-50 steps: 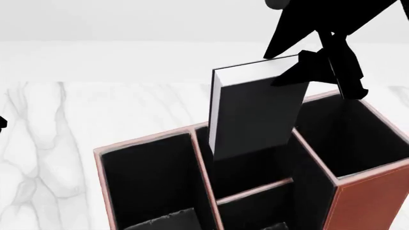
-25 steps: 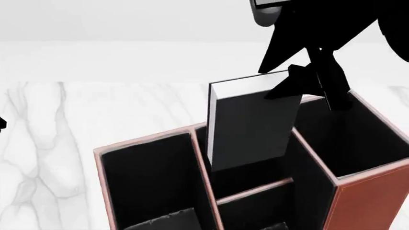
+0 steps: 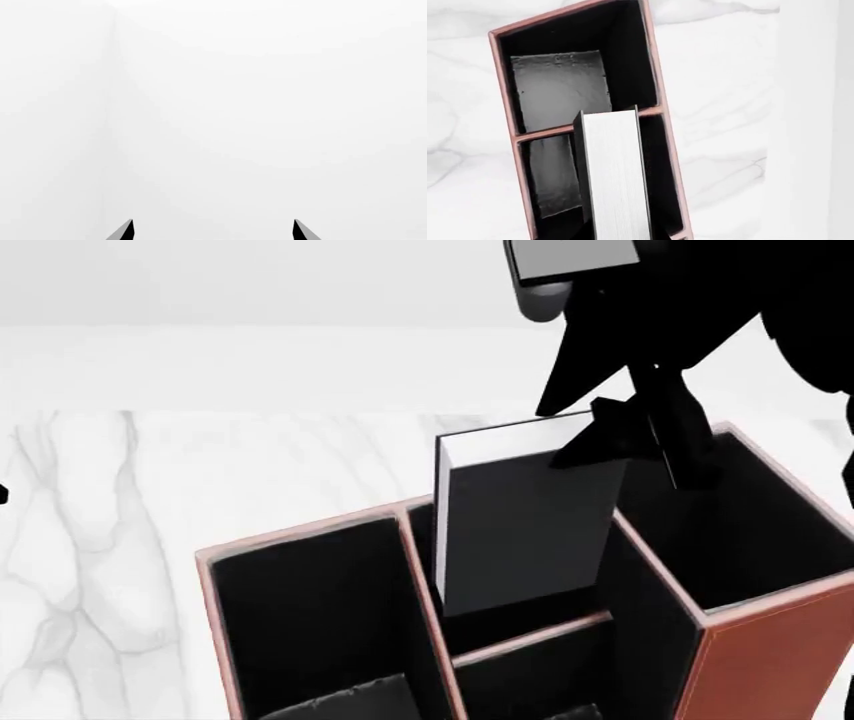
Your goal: Pick up the book and place it in the front compartment of the caddy.
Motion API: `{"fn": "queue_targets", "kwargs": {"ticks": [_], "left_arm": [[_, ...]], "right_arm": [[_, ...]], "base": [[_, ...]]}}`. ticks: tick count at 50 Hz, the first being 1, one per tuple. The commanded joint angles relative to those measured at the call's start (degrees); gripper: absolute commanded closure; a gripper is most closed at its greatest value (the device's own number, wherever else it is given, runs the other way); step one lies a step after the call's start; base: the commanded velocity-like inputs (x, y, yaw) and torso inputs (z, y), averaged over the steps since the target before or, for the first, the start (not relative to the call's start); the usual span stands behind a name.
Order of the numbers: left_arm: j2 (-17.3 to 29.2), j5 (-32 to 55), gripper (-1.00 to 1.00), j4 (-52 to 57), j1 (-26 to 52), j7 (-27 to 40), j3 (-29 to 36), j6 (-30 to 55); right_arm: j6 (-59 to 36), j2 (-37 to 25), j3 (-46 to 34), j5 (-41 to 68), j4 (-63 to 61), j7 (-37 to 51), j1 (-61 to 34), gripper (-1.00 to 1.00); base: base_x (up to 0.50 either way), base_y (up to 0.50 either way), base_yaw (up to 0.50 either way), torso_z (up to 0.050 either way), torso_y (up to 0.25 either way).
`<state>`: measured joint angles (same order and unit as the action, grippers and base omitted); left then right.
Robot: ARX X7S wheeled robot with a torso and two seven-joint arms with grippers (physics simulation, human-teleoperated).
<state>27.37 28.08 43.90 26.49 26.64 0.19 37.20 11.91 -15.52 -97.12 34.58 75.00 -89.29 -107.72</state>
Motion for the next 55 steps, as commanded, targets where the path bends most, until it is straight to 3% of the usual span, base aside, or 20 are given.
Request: {"fn": "queue_targets", "kwargs": {"ticks": [1,9,18,43,55], "left_arm": [[-0.82,-1.47,-1.0,-0.28,-0.29,-1.11,-0.78,-0.86],[-0.6,-1.7,-1.0,-0.32,-0.56,-1.23,-0.36,-1.17],[-0.64,-1.72,-1.0,-0.2,-1.13,-1.19,-0.56,-2.02],[0.04,-1.55,-1.0,-0.03,-0.32,-0.76,-0.07,-1.32],[0.06,-1.33,-1.0,-0.04,-0.5,-0.78,-0.17,-1.88]], "right_arm": [[0.3,1.15,7.96,-4.71,-0.07,-0.23,0.15,1.0],[0.43,1.34,11.67,-9.72,-0.07,0.51,0.65,1.0],[0.2,1.49,16.21,-14.15,-0.07,0.35,0.93,1.0],[0.64,1.7,24.81,-24.65,-0.06,1.46,1.82,1.0],[1.0,1.98,27.55,-27.53,-0.06,1.2,2.29,1.0]], "base": [[0.0,0.0,0.0,0.0,0.0],[0.0,0.0,0.0,0.0,0.001],[0.0,0.0,0.0,0.0,-0.199],[0.0,0.0,0.0,0.0,0.0],[0.0,0.0,0.0,0.0,-0.211]]}}
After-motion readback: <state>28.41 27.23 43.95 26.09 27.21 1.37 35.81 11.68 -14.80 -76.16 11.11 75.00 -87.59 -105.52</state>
